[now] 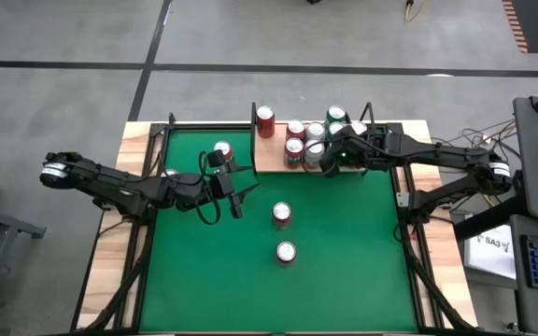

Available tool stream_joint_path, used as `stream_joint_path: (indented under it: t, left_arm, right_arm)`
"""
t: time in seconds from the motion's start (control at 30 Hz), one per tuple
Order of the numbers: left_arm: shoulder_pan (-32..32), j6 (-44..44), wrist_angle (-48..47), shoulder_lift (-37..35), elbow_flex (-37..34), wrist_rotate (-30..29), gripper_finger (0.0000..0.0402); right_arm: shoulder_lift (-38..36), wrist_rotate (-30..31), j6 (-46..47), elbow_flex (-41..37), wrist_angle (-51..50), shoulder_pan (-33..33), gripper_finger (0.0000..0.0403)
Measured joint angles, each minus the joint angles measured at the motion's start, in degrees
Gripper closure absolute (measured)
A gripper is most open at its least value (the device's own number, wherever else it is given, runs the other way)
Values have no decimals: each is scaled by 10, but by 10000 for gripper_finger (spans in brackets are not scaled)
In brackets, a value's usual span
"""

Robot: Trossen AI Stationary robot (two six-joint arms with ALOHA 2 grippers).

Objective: Place canned beverage on shelf
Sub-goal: Adjust the green soda cans

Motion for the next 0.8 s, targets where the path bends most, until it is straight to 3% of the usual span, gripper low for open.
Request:
stream_joint_path:
  t: [0.13, 0.47, 0.8]
  left_arm:
    - [0, 2, -1, 0, 0, 0, 194]
    - [0, 4, 1, 0, 0, 0, 194]
    - [0, 4, 3, 0, 0, 0, 194]
  right_arm:
    - [3, 36, 32, -20, -5, 0, 394]
    - [25, 43, 53, -57, 57, 1, 394]
    - [19, 37, 59, -56, 54, 1, 394]
